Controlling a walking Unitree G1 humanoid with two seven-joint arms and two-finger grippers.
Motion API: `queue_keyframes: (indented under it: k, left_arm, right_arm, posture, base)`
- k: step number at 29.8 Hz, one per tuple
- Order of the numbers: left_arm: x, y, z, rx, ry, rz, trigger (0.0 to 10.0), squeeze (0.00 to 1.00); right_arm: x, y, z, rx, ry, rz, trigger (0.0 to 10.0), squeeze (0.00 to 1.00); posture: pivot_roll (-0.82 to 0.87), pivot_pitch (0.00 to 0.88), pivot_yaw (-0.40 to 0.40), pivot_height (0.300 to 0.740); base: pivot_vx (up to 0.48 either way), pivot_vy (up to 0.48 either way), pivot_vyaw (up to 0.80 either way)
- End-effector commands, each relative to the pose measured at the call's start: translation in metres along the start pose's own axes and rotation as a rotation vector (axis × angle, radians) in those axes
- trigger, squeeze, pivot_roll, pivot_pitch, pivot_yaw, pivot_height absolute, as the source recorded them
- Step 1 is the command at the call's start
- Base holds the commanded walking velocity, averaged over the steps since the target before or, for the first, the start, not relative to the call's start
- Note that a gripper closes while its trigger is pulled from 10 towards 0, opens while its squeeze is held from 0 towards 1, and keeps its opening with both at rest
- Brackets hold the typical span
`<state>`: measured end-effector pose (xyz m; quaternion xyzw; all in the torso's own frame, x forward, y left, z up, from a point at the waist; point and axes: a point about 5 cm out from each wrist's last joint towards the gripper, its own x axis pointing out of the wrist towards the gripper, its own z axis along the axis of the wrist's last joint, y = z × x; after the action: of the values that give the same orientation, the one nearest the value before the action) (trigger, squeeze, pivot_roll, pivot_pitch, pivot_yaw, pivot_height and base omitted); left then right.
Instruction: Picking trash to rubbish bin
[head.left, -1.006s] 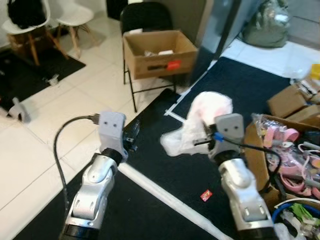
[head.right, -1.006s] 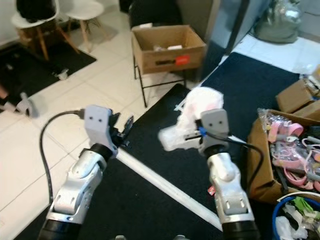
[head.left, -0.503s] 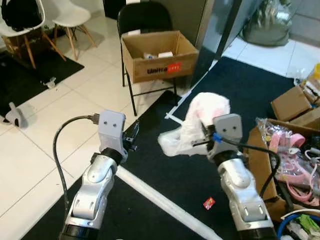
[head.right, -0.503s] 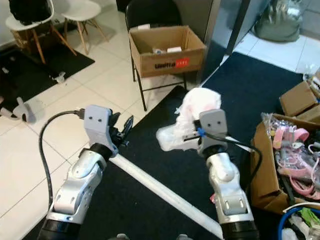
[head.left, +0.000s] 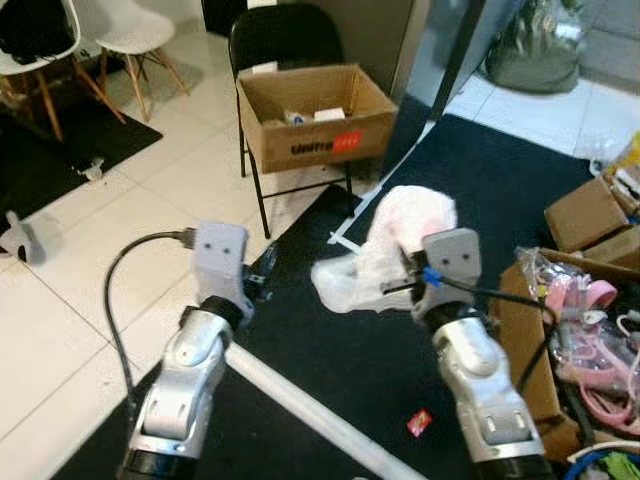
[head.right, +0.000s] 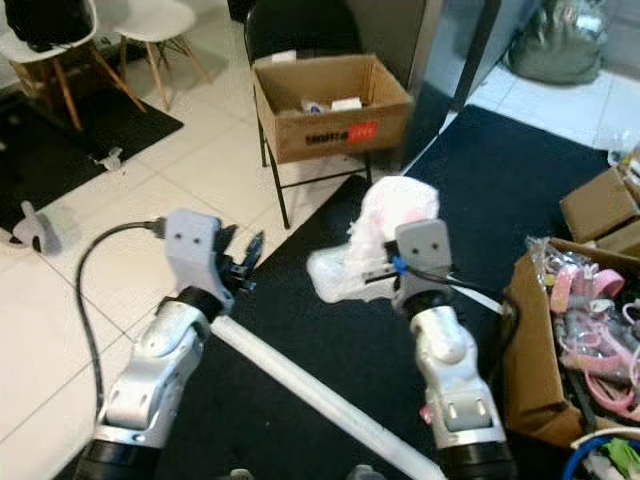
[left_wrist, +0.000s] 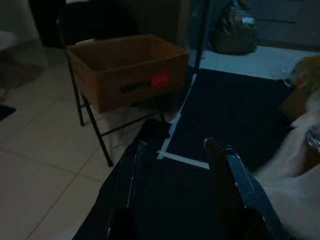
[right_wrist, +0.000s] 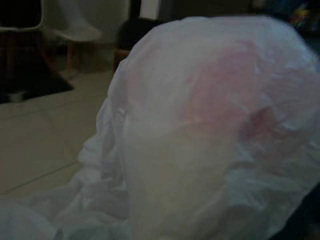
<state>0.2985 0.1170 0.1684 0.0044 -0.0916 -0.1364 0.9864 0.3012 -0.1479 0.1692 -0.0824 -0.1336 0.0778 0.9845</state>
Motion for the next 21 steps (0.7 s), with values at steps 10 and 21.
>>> queue_keyframes:
  k: [10,21]
  left_arm:
    - [-0.0028,0.0047,-0.0047,0.010,0.025,0.016,10.0,0.00]
    - [-0.0023,0.0053,-0.0042,0.011,0.025,0.016,10.0,0.00]
  right_arm:
    - [-0.0011,0.0057,-0.0017,0.020,0.009,0.012,10.0,0.00]
    - [-0.0010,0.0059,-0.0028,0.020,0.021,0.007,10.0,0.00]
  posture:
    - [-0.01,0.169,-0.015,0.740]
    - [-0.01,0.171,-0.013,0.740]
  base:
    - [0.297,0.000,0.00]
    - [0.296,0.000,-0.17]
